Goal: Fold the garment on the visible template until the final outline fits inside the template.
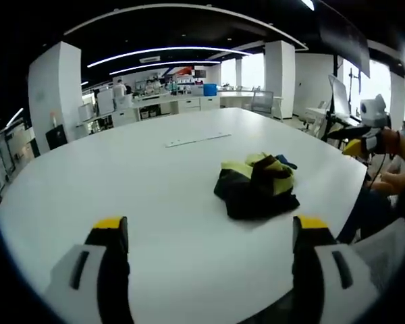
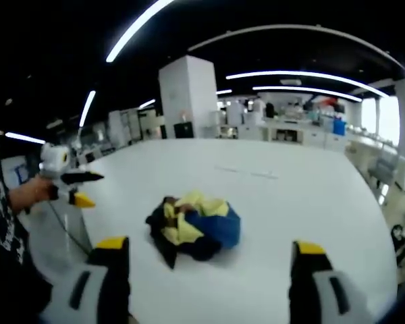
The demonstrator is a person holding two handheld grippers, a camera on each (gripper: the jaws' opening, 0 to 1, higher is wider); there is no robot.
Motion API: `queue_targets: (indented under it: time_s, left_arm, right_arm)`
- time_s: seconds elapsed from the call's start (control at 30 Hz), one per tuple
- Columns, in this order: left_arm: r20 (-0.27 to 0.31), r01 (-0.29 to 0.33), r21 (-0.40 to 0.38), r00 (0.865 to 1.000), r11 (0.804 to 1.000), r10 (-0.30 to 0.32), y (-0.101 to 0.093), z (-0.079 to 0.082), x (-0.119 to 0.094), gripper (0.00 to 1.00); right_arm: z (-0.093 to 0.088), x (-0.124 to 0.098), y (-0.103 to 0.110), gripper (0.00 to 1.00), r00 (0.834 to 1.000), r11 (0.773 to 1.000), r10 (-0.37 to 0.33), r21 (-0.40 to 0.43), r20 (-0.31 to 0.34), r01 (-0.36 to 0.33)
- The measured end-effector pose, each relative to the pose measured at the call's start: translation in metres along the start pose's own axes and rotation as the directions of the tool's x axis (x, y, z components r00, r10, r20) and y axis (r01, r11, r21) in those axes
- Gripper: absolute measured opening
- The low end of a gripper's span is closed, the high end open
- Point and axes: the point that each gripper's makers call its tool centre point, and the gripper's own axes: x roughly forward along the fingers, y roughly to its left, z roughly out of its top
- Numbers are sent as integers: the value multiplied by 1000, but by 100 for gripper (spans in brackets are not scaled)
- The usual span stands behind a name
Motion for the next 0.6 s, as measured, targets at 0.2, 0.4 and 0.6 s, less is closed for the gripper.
queue_targets:
  time_s: [0.2,0.4,0.6]
  left_arm:
    - [1,9,-1,1000,1000,-9,-1,-1,2,99]
    - [6,18,-5,1000,1000,-18,-3,0,6,99]
    - [6,27,-3,1000,1000,-27,-5,0,9,99]
  right_arm:
    - [-1,-1,-2,99,1000,1000,-7,10,-1,7]
    - [-1,-2,-6,99,1000,1000,-17,13,1,17]
    - [0,-1,-6,99,1000,999,-18,30,9,17]
